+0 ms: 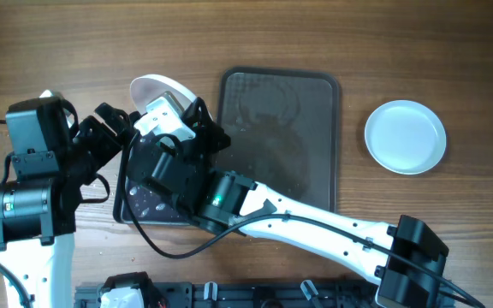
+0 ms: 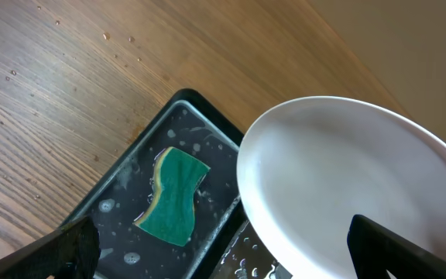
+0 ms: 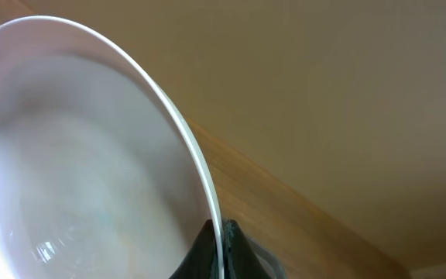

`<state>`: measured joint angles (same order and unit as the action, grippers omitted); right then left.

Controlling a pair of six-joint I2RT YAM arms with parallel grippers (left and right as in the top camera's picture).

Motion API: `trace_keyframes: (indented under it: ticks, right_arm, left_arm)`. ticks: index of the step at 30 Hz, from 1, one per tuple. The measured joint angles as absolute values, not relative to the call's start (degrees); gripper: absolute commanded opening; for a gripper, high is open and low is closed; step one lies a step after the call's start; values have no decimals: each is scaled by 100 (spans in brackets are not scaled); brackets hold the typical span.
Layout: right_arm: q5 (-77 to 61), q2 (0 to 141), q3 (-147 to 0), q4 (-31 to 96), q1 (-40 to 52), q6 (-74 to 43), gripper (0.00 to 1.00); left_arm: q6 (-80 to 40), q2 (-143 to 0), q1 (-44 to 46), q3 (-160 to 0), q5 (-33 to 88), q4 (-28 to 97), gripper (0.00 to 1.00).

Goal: Clean dirty plates on tray and stack at the side
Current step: 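Lift the plate with the right gripper and tilt it over the black tray, then carry the plate right and stack it on the cleaned plates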

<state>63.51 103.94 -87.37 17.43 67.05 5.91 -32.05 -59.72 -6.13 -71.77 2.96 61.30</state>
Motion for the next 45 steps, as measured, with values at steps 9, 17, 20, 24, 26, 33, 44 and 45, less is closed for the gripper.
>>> trace_keyframes:
  ticks: [9, 17, 20, 24, 26, 33, 44, 45]
  right_arm:
    - [6093, 10392, -8737, 2204, 6584, 283, 5]
    - [5830, 10392, -8737, 2222, 6493, 202, 4]
    - [5911, 10390, -8737, 2268, 6504, 150, 4]
    - [5850, 10390, -8737, 2340, 6506, 110, 4]
    - [5802, 10390, -8737, 2351, 6488, 73, 4]
    - [6012, 10379, -8735, 1542, 6388, 1007, 4]
    - [6628, 10320, -8735, 1151, 6484, 1710, 3]
    - [6632, 10320, -8735, 1151, 6484, 1728, 5]
  left_arm:
    - [-3205, -5972, -613, -7177, 296, 6132, 100]
    - [-3205, -5972, -613, -7177, 296, 6132, 100]
    - [-3205, -5972, -613, -7177, 296, 6132, 100]
    - [-3205, -5972, -613, -7177, 296, 6132, 100]
    - [-3205, -5972, -613, -7177, 296, 6132, 100]
    - [-3205, -5972, -613, -7177, 296, 6132, 100]
    - [-3205, -5972, -613, -7177, 296, 6132, 100]
    - [-3205, -5972, -613, -7177, 296, 6132, 100]
